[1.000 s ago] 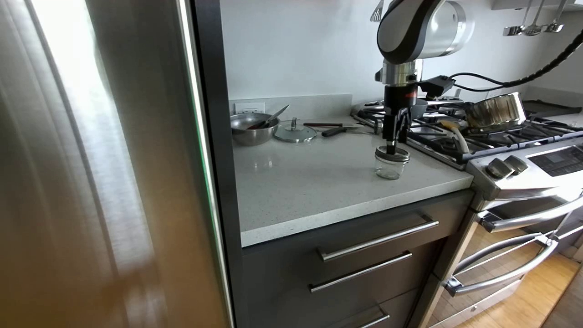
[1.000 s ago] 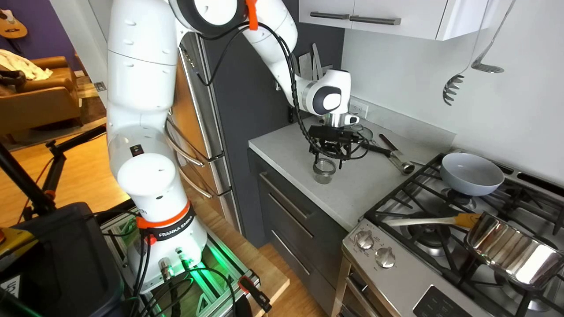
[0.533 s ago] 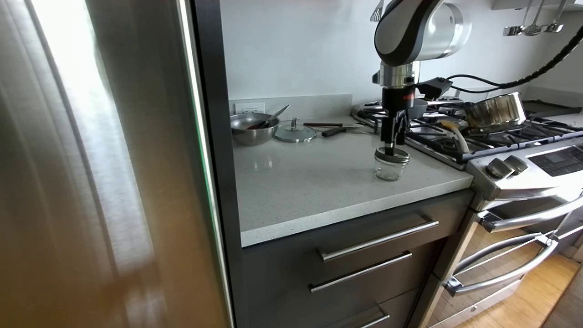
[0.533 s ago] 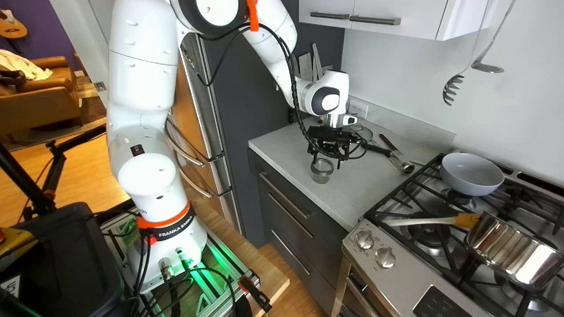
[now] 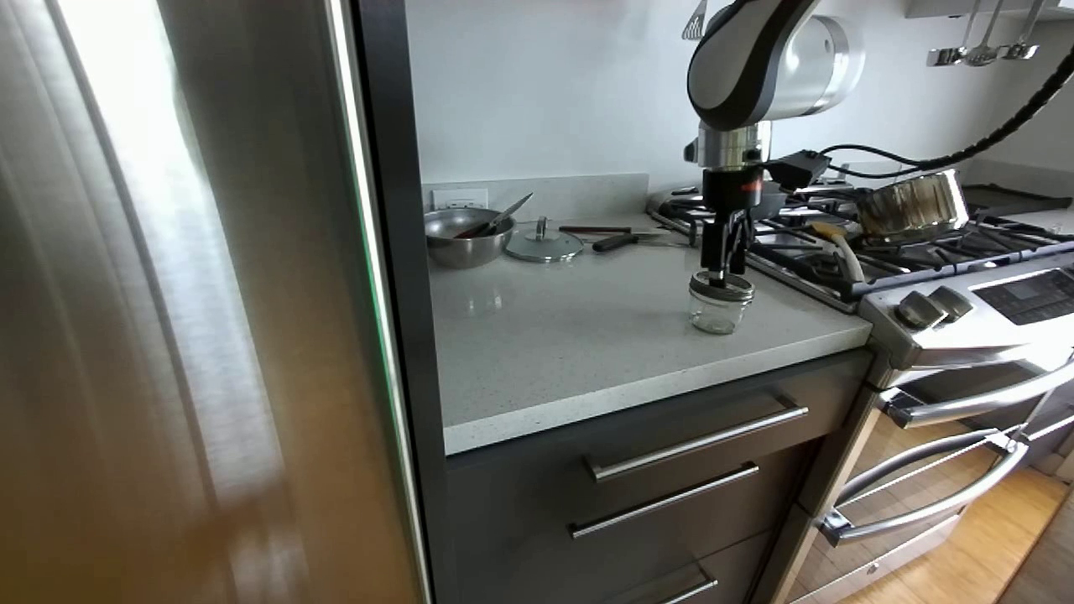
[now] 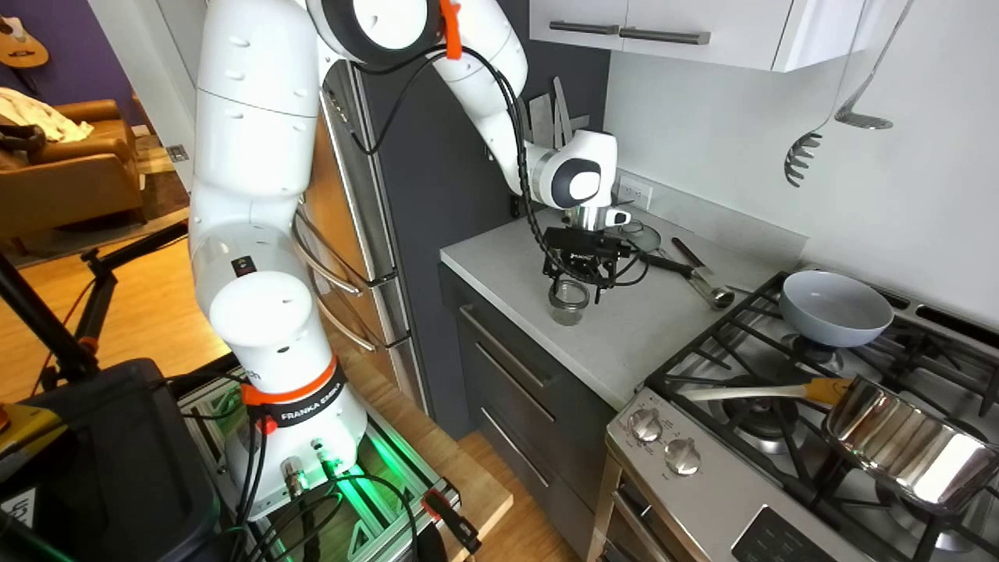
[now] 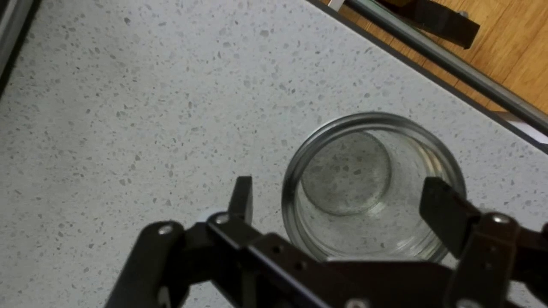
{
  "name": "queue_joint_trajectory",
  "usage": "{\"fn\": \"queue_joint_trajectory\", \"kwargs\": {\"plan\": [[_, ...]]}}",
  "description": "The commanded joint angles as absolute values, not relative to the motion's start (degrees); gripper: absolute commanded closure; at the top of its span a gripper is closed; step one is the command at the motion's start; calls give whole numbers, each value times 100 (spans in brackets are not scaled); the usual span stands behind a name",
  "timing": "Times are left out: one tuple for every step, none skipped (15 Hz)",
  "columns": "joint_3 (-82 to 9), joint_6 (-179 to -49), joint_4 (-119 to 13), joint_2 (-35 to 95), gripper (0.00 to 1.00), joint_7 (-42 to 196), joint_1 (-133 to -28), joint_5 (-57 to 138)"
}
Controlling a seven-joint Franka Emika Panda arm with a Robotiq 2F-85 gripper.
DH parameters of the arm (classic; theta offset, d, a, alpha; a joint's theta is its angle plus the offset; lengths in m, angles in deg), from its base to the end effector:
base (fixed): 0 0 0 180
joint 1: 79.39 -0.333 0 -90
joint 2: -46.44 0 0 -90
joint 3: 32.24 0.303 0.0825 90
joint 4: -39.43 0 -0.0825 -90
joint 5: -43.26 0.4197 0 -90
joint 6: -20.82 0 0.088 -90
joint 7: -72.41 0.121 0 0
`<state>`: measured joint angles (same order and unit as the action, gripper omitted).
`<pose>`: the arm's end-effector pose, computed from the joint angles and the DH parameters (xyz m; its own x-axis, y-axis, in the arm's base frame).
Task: Put the silver ring on the clear bowl
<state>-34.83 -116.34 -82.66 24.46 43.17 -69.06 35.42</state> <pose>0.5607 -0.1321 0.1613 0.9130 0.3767 -0.1569 0.3847 -0.9228 0.0231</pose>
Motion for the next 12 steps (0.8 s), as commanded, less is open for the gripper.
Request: {"fn": "queue_joint_trajectory", "kwargs": {"plan": [[-3464,-11617,-8403,2586,0,4258,-6885,3490],[-3451,-11627,-8429,2617,0,4227,-6882,3499],[-3451,-11627,-8434,2629,0,4223,-6886,3494],[-3449,-11626,-8436,2638,0,4212,-6888,3495],[-3452,-11621,-8433,2640,0,4224,-6898,3481],[-3450,-11612,-8424,2634,0,4226,-6908,3472],[-3448,-11598,-8408,2618,0,4234,-6920,3463],[-3440,-11591,-8400,2608,0,4224,-6926,3463],[-3432,-11594,-8395,2601,0,4219,-6932,3465],[-3421,-11605,-8400,2604,0,4202,-6935,3468],[-3418,-11602,-8400,2604,0,4212,-6944,3467],[-3415,-11629,-8412,2615,0,4223,-6954,3465]]}}
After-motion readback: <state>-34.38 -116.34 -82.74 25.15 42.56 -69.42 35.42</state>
